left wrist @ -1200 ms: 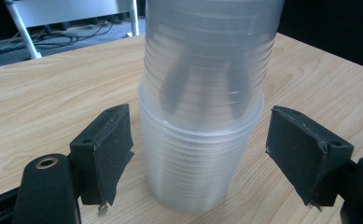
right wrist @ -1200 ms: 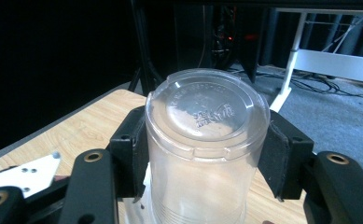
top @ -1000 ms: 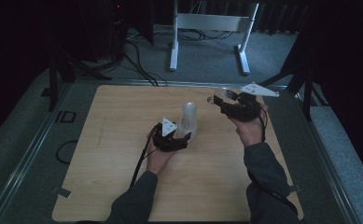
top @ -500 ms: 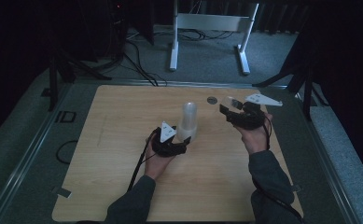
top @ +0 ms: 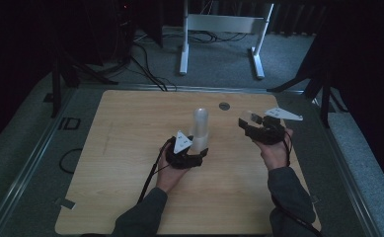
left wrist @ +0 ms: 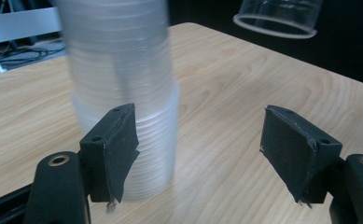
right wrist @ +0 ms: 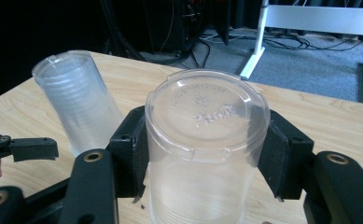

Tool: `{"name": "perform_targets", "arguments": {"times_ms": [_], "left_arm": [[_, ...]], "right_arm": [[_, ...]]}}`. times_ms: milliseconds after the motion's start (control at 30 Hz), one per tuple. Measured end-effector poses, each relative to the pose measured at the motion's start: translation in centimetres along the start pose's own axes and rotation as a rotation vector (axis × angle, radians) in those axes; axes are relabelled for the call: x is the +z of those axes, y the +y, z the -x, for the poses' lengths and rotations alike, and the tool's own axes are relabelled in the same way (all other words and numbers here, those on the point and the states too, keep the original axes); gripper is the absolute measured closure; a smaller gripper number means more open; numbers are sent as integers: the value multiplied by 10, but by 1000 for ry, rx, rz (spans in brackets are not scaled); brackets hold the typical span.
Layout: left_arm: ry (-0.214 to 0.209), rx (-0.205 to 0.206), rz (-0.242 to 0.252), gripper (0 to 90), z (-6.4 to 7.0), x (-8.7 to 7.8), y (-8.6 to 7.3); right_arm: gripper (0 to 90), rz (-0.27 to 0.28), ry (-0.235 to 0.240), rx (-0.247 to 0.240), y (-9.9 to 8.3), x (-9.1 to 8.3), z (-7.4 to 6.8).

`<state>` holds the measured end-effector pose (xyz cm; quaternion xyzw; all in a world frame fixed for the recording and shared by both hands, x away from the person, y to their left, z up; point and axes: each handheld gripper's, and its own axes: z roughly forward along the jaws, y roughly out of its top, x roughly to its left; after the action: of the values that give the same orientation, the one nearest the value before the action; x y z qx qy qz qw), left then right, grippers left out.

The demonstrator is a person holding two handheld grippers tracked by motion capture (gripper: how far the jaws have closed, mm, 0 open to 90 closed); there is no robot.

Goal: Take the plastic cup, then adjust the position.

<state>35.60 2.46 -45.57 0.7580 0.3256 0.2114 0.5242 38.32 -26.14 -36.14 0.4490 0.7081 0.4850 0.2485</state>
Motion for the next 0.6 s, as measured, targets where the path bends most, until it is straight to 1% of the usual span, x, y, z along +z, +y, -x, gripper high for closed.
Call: {"name": "perform_targets", "arguments": {"times_ms": [100, 133, 267, 433, 467, 567, 600], "left_arm": [[-10, 10, 4, 271, 4, 1, 2], [-21, 18, 11, 271, 8, 3, 4], [-41, 41, 10, 272, 15, 8, 9], [-60, 45, 8, 272, 20, 14, 12], [-65, 52, 9, 272, 23, 17, 14], [-72, 61, 4, 272, 27, 23, 16], [-74, 57, 7, 280, 27, 24, 17]], "right_arm": [[412, -2, -2, 3, -2, -1, 1], [412, -4, -4, 7, -3, -1, 1], [412, -11, -8, 17, -10, -2, 5], [411, -19, -11, 33, -17, -3, 7], [412, -20, -12, 36, -18, -3, 8], [412, -26, -18, 58, -24, -4, 11], [411, -26, -19, 67, -26, -4, 11]]}}
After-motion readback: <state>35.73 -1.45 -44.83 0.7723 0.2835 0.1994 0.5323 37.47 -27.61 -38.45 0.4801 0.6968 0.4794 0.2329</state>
